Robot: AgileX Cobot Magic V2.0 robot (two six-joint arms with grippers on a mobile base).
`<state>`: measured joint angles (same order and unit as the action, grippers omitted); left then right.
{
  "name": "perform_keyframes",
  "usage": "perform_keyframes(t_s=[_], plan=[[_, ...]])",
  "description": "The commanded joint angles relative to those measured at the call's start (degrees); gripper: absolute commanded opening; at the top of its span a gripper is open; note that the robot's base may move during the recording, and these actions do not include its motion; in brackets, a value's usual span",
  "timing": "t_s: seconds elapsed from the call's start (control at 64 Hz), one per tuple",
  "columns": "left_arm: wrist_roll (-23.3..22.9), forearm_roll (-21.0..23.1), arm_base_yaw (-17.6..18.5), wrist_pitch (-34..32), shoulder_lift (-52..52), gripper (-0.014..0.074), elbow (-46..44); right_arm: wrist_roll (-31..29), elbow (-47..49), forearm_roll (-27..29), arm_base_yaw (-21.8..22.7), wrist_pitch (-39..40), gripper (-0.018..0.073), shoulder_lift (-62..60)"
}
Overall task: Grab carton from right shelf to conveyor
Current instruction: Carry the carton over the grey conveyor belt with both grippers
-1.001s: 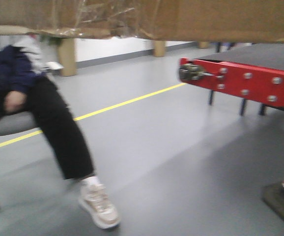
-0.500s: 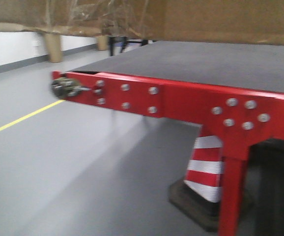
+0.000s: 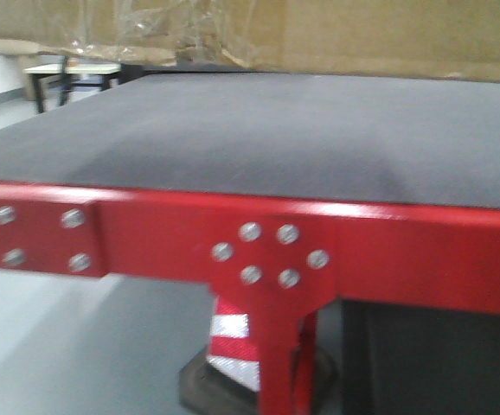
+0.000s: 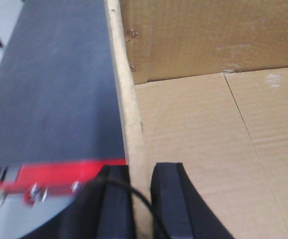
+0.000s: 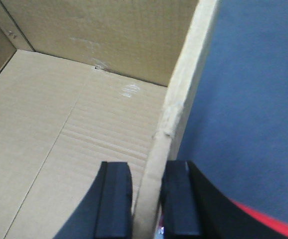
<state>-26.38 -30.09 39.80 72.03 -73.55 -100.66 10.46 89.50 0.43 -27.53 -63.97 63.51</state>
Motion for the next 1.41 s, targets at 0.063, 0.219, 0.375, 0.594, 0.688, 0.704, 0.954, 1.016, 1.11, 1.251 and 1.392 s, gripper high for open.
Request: perform_keyframes(t_s=[0.063,0.219,0.375,0.594,0.688,0.704,0.954,1.016,1.11,1.251,1.392], plan=[[0.4,-1.3,0.3,-2.6,0.6,-0.0016,-0.3,-1.5,0.1,1.2,-0.1,2.0,-0.007,-0.6],[0.4,-1.3,0.3,-2.6,0.6,-0.0016,-0.3,-1.5,0.1,1.2,-0.1,2.0,-0.007,-0.6],[0.4,-1.3,0.3,-2.6,0.6,-0.0016,-0.3,-1.5,0.1,1.2,-0.1,2.0,-0.007,-0.6],[0.4,-1.3,0.3,-2.7,0.6,-0.0016,-0.3,-1.5,0.1,1.2,-0.1,2.0,-0.007,-0.6],[0.4,-1.3,0.3,-2.7,0.6,-0.0016,-0.3,-1.5,0.1,1.2,-0.1,2.0,-0.007,-0.6],[0.4,-1.3,0.3,-2.7,0.6,-0.0016,-0.3,-1.5,0.1,1.2,-0.1,2.0,-0.007,-0.6],[0.4,-1.3,0.3,-2.7,0.6,-0.0016,-0.3,-1.5,0.1,1.2,-0.1,2.0,-0.007,-0.6],[0.4,-1.3,0.3,-2.7,0.6,-0.0016,-0.3,-1.5,0.1,1.2,-0.1,2.0,-0.007,-0.6],[0.4,-1.3,0.3,-2.7,0.6,-0.0016,-0.3,-1.5,0.1,1.2,-0.1,2.0,-0.007,-0.6],[0.4,-1.3,0.3,-2.7,0.6,-0.0016,-0.3,-1.5,0.1,1.2,-0.1,2.0,-0.007,-0.6],[0.4,-1.3,0.3,-2.7,0.6,-0.0016,-0.3,-1.5,0.1,1.2,-0.1,2.0,-0.007,-0.6]])
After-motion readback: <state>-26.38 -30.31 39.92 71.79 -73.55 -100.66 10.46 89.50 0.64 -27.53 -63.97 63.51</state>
